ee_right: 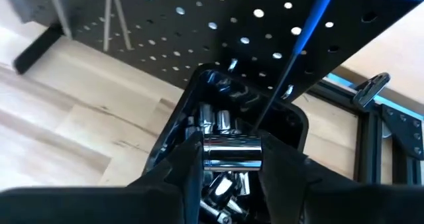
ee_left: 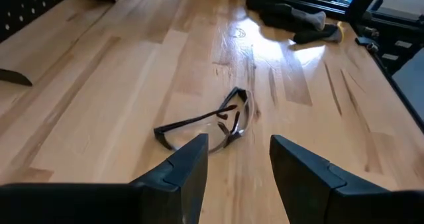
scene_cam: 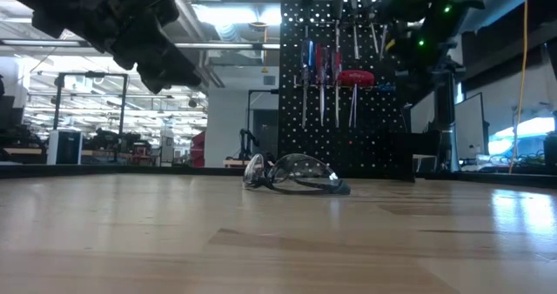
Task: Hang tools onto peg board
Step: Put the silver socket in the black bin on the peg board
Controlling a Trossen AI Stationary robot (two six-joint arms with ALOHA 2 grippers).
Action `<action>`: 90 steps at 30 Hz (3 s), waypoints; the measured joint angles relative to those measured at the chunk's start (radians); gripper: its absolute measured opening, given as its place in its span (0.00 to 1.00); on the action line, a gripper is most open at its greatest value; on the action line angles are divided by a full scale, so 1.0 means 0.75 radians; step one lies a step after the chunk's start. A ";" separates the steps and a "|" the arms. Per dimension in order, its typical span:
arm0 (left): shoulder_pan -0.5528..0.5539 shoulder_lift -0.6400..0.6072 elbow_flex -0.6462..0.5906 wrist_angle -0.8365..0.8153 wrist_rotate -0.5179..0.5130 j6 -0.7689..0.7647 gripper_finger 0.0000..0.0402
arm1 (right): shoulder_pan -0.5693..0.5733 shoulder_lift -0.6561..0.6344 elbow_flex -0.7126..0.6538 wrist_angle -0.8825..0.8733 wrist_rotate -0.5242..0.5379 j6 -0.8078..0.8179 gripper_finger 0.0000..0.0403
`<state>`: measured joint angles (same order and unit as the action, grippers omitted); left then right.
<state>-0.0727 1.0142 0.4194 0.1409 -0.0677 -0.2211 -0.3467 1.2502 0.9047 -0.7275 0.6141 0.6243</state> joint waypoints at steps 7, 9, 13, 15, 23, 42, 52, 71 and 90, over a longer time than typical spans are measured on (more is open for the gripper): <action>0.000 0.000 -0.001 0.010 0.001 0.016 0.38 | -0.090 0.062 0.000 0.038 -0.013 -0.001 0.40; 0.000 0.000 -0.001 0.001 0.001 0.014 0.38 | -0.093 0.069 0.000 0.036 -0.034 -0.001 0.43; -0.010 0.000 -0.001 -0.007 0.001 -0.005 0.38 | -0.087 0.057 0.000 0.017 -0.052 -0.006 0.48; -0.022 0.000 -0.001 -0.003 0.001 -0.002 0.38 | -0.088 0.044 0.001 0.016 -0.088 -0.011 0.50; -0.043 0.000 -0.001 0.008 0.001 0.001 0.38 | 0.013 -0.005 0.115 -0.134 -0.344 -0.121 0.53; -0.043 0.000 -0.001 -0.001 0.001 -0.054 0.38 | 0.572 0.171 0.190 -0.530 -0.531 -0.160 0.48; -0.043 0.000 -0.001 -0.002 0.001 -0.054 0.38 | 0.575 0.474 0.189 -0.871 -0.730 -0.384 0.48; -0.070 0.000 -0.001 -0.031 0.002 -0.055 0.38 | 0.558 0.597 -0.134 -0.978 -0.963 -0.460 0.48; -0.071 0.000 -0.001 -0.023 0.001 -0.048 0.38 | 0.558 0.627 -0.221 -0.764 -0.970 -0.495 0.48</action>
<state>-0.1257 1.0143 0.4191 0.1240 -0.0667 -0.2574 0.0718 1.7205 0.7389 -1.3009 -0.1134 0.2528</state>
